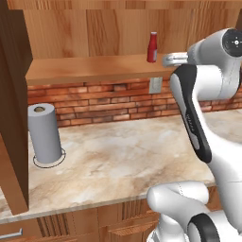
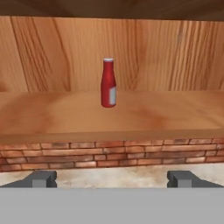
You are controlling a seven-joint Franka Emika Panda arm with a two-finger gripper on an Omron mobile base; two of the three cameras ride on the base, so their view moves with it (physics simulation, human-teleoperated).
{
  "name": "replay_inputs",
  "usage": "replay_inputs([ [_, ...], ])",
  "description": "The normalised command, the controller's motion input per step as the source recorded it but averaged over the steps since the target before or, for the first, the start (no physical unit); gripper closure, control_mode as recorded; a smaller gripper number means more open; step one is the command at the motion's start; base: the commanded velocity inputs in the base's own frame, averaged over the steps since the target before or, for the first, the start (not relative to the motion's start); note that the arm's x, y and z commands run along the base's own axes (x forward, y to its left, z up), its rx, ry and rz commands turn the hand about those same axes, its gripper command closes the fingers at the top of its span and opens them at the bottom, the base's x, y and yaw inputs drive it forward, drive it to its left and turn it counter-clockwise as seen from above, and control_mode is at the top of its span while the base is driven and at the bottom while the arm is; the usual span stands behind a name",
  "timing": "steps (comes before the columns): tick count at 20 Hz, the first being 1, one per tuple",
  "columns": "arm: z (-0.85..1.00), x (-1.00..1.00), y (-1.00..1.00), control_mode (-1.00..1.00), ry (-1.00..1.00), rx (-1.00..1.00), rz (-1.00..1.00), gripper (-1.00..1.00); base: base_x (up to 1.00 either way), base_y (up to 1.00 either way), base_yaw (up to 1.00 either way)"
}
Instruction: Take 2 condiments from the cabinet and move them on the counter near the stove.Make sure the condiments are lined up with each other, next to each other.
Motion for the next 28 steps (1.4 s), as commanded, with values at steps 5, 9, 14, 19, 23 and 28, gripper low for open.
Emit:
replay_inputs([
  [5,-0.03,0.33,0.00,-1.00,-0.09,0.00,0.00,-1.00,0.00,0.00,0.00],
  [9,-0.08,0.43,0.00,-1.00,-0.08,0.00,0.00,-1.00,0.00,0.00,0.00],
  [14,-0.08,0.41,0.00,-1.00,-0.02,0.00,0.00,-1.00,0.00,0.00,0.00],
  [19,-0.01,0.40,0.00,-1.00,0.00,0.00,0.00,-1.00,0.00,0.00,0.00],
  [23,0.00,0.37,0.00,-1.00,0.00,0.00,0.00,-1.00,0.00,0.00,0.00],
  [28,0.00,0.40,0.00,-1.00,0.00,0.00,0.00,-1.00,0.00,0.00,0.00],
])
